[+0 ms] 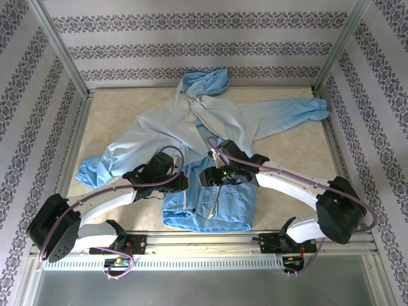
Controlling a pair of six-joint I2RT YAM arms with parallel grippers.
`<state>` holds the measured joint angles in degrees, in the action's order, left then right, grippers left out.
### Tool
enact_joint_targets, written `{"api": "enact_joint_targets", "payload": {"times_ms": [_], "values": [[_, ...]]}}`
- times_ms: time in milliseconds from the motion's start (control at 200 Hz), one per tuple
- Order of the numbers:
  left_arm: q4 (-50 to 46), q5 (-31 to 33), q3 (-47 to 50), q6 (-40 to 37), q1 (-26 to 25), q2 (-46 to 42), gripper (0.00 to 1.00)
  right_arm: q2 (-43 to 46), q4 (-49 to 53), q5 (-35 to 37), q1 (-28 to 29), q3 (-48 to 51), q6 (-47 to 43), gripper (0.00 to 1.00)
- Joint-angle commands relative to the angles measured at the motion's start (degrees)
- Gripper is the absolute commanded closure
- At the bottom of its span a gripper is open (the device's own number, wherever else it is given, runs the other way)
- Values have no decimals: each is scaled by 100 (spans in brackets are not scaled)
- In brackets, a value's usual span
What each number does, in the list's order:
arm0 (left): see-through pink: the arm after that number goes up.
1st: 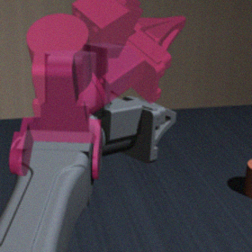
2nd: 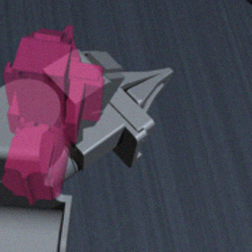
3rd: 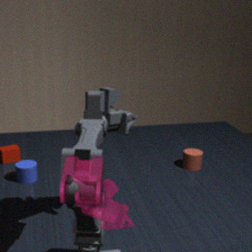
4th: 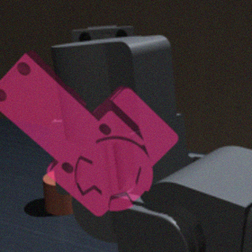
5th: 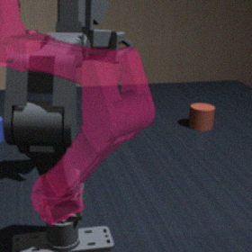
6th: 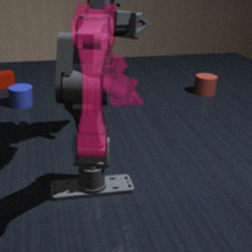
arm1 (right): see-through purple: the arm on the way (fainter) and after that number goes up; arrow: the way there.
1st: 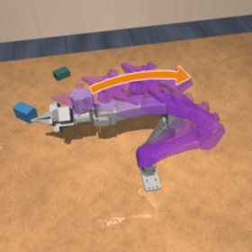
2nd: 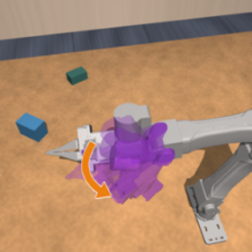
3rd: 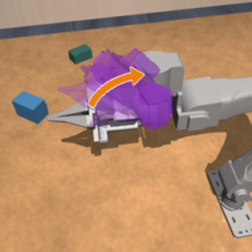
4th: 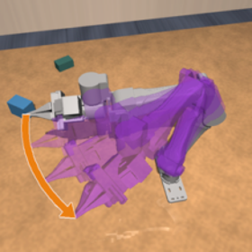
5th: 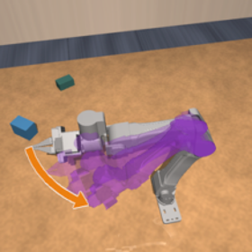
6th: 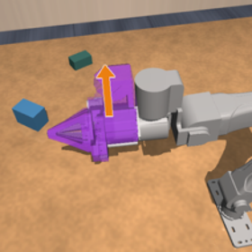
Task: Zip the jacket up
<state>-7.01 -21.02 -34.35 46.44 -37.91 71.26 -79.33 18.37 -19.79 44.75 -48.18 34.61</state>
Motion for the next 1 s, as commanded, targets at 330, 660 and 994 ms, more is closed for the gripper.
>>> {"api": "enact_joint_targets", "payload": {"times_ms": [330,660,994], "values": [[791,-516,-313,436,196,460,100,181,-1370,-305,761,439,547,44],[838,-622,-195,520,266,299,100,-520,-1573,-205,860,333,825,75],[-308,-795,-121,76,782,-633,45,144,-2521,55,636,1021,1395,100]]}}
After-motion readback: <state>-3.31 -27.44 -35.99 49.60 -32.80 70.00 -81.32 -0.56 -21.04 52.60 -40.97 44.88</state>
